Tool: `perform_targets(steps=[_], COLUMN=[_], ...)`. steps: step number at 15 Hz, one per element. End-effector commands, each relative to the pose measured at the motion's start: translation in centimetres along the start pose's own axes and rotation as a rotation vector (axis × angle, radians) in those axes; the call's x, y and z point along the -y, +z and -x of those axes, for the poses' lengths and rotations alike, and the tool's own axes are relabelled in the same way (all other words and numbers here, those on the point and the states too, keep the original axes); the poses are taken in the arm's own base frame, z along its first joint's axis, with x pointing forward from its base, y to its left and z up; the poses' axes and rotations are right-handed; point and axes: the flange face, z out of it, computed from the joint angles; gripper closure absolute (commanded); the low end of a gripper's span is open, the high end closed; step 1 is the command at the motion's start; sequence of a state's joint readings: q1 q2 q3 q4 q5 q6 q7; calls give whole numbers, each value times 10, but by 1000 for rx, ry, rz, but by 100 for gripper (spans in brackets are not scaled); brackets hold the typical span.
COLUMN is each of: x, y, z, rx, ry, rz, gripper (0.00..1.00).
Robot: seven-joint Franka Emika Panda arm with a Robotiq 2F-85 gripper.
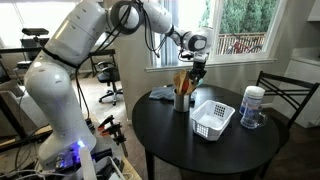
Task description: Pick up the wooden spatula and put it in the white basket
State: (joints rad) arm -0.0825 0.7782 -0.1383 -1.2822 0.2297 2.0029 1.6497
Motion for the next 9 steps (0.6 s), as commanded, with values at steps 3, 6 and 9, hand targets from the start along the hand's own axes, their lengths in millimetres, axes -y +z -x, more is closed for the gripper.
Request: perform_targets(steps=[3, 6, 9], x=[-2, -5, -14], y=[-4, -6, -20], z=[6, 12, 21], rx=[32, 58, 98], ry=[6, -11, -40], rz=[12, 31, 41], gripper=[96, 95, 95])
